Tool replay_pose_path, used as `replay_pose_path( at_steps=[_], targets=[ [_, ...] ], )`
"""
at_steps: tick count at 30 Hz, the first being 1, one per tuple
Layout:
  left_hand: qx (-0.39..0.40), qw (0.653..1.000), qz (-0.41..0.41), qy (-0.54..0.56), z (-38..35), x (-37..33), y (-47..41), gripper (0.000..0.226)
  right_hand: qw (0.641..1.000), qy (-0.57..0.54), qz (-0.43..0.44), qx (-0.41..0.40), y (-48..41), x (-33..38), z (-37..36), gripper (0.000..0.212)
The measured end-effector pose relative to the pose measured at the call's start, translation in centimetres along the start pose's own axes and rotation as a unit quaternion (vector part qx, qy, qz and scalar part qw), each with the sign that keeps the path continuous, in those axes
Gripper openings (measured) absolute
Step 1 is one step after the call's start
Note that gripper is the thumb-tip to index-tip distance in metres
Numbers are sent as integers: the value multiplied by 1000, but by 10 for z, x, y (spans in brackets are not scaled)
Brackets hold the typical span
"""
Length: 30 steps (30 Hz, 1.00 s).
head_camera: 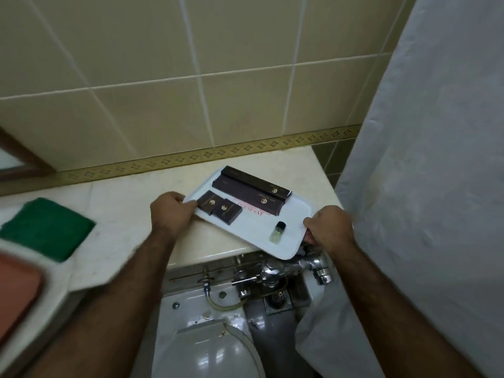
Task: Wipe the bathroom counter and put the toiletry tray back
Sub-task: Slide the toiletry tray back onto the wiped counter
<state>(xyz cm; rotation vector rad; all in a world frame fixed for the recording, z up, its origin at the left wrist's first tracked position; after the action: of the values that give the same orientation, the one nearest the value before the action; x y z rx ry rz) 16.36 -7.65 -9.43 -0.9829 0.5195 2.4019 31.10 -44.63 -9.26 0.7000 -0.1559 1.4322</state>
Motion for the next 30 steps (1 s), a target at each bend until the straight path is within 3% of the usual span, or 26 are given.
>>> replay_pose_path(
  at_steps=[4, 9, 14, 19, 30],
  targets=[
    [-29, 998, 60, 7, 61, 53, 18, 19, 993, 95, 76, -2, 8, 64, -28, 23],
    [-18, 993, 115, 11, 106, 99, 33, 29, 984, 109, 138, -33, 12, 128, -66, 25],
    [-19, 991, 129, 13, 117, 125, 33, 20, 975, 123, 179, -49, 14, 163, -98, 29],
    [21, 992, 121, -2, 109, 122, 9, 7, 977, 101, 171, -74, 1, 180, -108, 29],
    [39, 987, 155, 3, 96, 115, -49, 2, 979, 108, 153, -79, -51, 221, -118, 26]
  ],
)
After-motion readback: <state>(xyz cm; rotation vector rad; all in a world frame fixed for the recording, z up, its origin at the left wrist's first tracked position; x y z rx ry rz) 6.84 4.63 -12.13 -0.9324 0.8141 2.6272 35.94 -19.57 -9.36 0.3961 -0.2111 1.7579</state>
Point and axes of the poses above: each hand's wrist, its own y-axis away from the middle knuckle, its own z-axis out of the back of the hand, x = y × z, the point moved 8 cm from there along -y, towards the middle knuckle, and after that the axes turned 4 degrees about y, right-handed, at the moved point
